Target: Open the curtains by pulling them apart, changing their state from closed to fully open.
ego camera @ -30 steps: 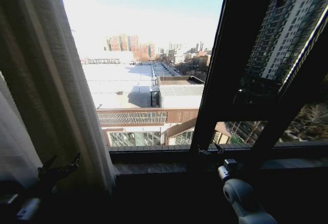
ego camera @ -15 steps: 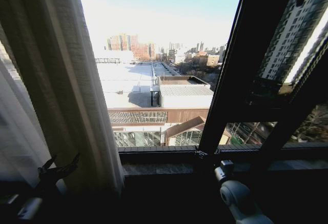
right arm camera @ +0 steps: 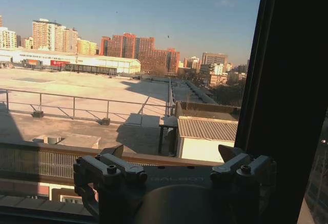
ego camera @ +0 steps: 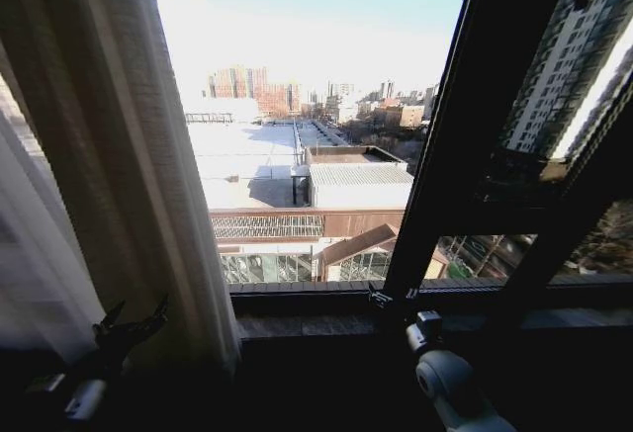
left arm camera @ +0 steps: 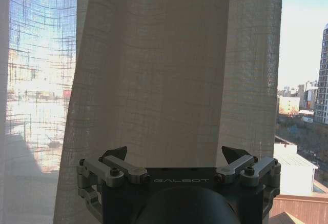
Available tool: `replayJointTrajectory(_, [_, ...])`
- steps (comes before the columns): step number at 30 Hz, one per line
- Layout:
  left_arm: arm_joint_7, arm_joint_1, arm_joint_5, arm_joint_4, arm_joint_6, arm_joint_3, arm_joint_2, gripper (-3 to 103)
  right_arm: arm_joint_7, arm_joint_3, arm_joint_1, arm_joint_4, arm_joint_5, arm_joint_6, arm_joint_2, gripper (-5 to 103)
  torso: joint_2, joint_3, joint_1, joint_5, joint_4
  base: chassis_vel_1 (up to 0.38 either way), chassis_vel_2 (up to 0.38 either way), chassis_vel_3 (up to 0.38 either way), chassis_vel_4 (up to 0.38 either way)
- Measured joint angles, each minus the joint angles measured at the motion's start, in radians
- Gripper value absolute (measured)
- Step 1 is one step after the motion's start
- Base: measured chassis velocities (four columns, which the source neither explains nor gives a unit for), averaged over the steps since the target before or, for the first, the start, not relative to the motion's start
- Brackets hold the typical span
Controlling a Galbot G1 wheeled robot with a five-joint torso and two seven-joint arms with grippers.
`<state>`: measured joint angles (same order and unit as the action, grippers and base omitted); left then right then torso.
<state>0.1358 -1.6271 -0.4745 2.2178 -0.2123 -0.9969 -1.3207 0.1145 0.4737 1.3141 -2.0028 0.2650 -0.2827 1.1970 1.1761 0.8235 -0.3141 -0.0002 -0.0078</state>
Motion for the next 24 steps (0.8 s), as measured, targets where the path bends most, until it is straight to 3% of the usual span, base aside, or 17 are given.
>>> replayJointTrajectory(5, [-0.012,0.038,0.017,-0.009,-0.006,0.059,0.021,100,0.000,-0.002,0.004,-0.001,-0.014,0.004,0.005,100,0.000,0.000,0.000,0.0006,0.0001,0.000,0.000,0.000,0.000])
replayJointTrajectory(17, [-0.137,0.209,0.036,-0.139,-0.016,0.216,0.079,100,0.005,0.011,0.040,-0.032,-0.035,0.021,0.005,100,0.000,0.000,0.000,0.0004,0.0001,0.000,0.000,0.000,0.000])
replayJointTrajectory(23, [-0.156,0.260,0.050,-0.171,-0.024,0.281,0.090,101,0.022,0.008,0.043,-0.036,-0.037,0.024,0.005,100,0.000,0.000,0.000,0.0005,0.0000,0.000,0.000,0.000,0.000])
replayJointTrajectory(24, [-0.159,0.263,0.054,-0.173,-0.025,0.291,0.089,97,0.024,0.008,0.043,-0.038,-0.037,0.024,0.005,100,0.000,0.000,0.000,0.0005,0.0001,0.000,0.000,0.000,0.000])
